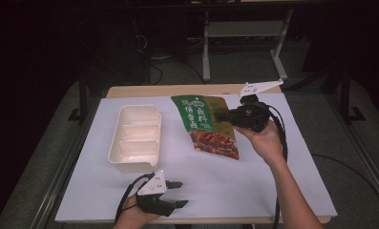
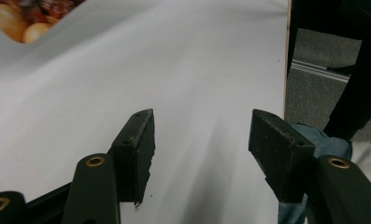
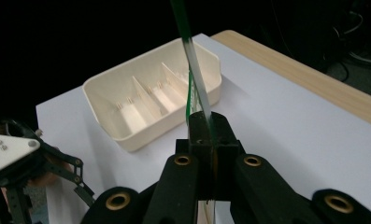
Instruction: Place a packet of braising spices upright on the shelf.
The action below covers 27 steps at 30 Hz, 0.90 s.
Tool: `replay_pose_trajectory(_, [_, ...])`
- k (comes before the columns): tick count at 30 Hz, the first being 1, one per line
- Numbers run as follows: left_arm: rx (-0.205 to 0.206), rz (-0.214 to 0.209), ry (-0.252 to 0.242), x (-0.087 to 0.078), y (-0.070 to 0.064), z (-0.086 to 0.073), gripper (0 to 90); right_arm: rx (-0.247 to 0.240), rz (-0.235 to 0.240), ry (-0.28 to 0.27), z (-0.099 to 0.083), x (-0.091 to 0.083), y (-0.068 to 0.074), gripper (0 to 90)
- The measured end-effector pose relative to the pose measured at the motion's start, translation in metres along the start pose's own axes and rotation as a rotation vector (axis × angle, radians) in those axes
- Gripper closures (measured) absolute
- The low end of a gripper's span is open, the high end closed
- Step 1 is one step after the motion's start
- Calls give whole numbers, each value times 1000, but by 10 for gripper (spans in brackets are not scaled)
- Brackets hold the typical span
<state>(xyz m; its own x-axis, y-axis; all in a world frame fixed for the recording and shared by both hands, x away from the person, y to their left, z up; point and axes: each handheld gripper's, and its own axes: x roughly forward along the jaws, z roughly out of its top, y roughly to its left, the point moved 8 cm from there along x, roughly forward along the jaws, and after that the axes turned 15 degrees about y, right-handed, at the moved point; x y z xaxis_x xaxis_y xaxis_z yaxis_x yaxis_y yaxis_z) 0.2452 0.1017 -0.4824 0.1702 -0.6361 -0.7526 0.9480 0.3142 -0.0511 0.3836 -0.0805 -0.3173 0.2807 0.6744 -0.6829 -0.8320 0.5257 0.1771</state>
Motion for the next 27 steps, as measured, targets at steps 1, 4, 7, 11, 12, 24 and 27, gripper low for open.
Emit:
replay_pose_trajectory(1, [0,1,-2,0,0,0,402,-7,1,-4,5,1,2,898])
replay_pose_trajectory(4, [2,3,-4,0,1,-1,400,-17,9,-13,13,5,5,898])
replay_pose_trajectory(7, [5,9,-14,-2,1,0,399,-25,15,-17,21,9,7,898])
replay_pose_trajectory(11, [1,14,-19,-3,2,0,396,-36,26,-17,30,14,11,898])
replay_pose_trajectory(12, [3,16,-19,-3,2,0,396,-40,27,-19,33,15,13,898])
replay_pose_trajectory(24, [7,15,-38,-5,2,1,387,-69,50,-56,63,30,24,899])
replay_pose_trajectory(27, [10,16,-41,-6,2,1,387,-73,59,-61,71,35,27,899])
